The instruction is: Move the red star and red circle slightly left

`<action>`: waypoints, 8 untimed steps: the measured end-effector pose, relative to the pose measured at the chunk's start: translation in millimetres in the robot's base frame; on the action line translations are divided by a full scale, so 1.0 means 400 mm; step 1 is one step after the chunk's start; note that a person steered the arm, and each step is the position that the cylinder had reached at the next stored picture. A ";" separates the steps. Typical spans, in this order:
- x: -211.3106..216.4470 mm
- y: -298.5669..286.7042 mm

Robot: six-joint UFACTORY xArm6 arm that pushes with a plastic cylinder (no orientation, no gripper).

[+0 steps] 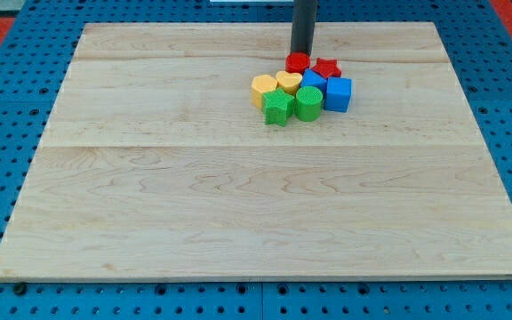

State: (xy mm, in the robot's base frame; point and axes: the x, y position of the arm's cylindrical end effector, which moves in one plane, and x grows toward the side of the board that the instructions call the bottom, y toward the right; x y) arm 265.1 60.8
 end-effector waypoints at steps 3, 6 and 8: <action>0.001 0.119; 0.131 0.194; 0.044 0.099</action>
State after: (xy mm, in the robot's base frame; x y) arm 282.6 100.4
